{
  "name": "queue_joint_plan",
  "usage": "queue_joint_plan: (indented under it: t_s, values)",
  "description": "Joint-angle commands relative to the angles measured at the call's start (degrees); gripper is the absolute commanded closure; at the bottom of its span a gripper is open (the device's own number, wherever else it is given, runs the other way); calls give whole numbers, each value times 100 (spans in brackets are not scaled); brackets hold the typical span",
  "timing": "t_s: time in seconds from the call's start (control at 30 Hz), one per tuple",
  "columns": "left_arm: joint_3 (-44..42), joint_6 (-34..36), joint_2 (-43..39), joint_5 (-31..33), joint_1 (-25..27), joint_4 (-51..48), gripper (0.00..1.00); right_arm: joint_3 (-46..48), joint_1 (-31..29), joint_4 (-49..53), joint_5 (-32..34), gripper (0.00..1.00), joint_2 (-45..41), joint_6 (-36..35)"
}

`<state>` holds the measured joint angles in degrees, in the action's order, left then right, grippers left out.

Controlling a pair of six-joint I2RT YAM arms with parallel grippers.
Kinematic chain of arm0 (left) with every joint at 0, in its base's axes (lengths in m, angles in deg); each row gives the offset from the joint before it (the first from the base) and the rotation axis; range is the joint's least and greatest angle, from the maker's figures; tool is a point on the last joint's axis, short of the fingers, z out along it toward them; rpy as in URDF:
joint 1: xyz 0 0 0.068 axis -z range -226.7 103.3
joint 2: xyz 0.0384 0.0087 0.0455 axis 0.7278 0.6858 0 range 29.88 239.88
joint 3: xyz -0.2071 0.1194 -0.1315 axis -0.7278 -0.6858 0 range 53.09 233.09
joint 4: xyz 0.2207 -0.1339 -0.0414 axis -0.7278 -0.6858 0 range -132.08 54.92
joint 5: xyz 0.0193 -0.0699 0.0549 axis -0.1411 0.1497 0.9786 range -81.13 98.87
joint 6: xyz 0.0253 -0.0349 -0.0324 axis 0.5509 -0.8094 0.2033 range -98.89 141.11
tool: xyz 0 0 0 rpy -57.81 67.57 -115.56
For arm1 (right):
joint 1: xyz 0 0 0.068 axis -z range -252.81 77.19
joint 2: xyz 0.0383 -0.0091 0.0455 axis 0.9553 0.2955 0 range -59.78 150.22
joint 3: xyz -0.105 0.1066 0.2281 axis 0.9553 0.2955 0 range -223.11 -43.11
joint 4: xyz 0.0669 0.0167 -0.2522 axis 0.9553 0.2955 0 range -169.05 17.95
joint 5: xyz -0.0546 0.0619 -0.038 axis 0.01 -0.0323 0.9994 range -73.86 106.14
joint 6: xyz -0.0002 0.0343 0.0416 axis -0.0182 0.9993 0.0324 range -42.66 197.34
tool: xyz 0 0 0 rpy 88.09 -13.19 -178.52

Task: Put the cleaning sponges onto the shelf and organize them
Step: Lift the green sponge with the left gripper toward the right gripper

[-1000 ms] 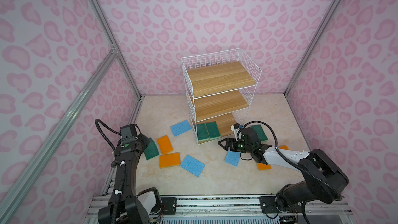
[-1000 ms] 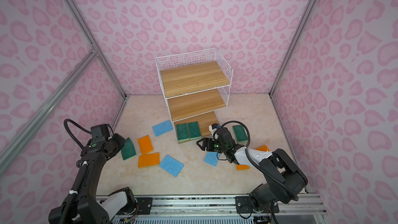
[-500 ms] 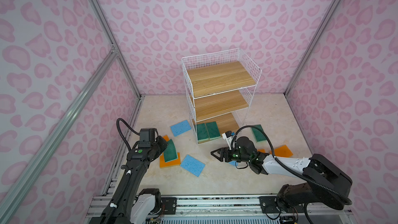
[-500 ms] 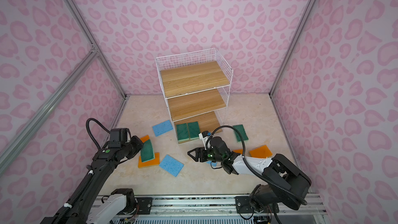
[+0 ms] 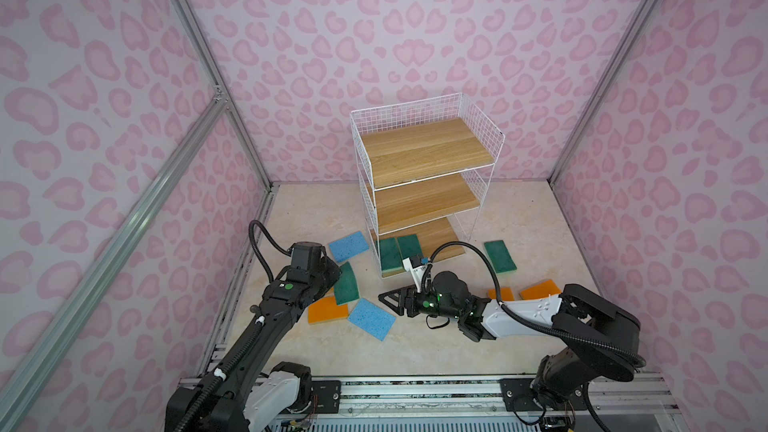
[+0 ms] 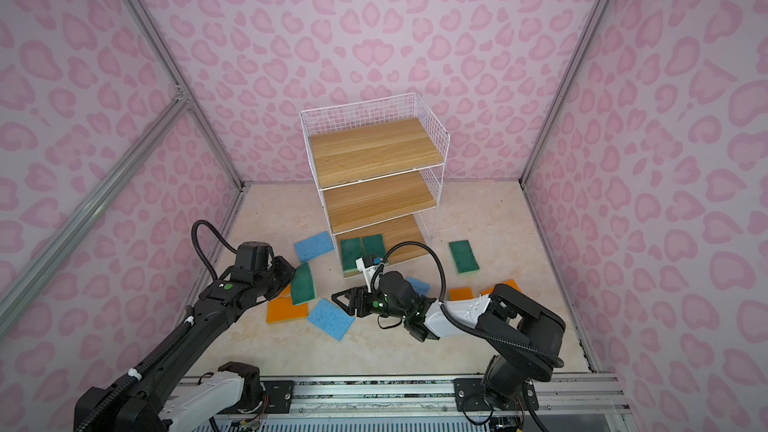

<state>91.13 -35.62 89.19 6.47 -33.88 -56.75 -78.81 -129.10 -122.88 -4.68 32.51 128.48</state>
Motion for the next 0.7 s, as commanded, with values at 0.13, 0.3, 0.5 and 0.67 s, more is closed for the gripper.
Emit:
queue_joint_plan:
  t_s: [0.13,0.3,0.5,0.67]
  values:
    - [85,-225,129,262,177,387,97,-365,-169,-150,363,36,372,104]
    - [72,-371,342,302,377,522,97,-547,-252,-218,560,38,650,202]
    - [155,-356,406,283,458,552,97,-662,-253,-423,691,51,903,343]
    - [159,-364,415,292,467,560,97,-830,-268,-502,616,52,1096,410]
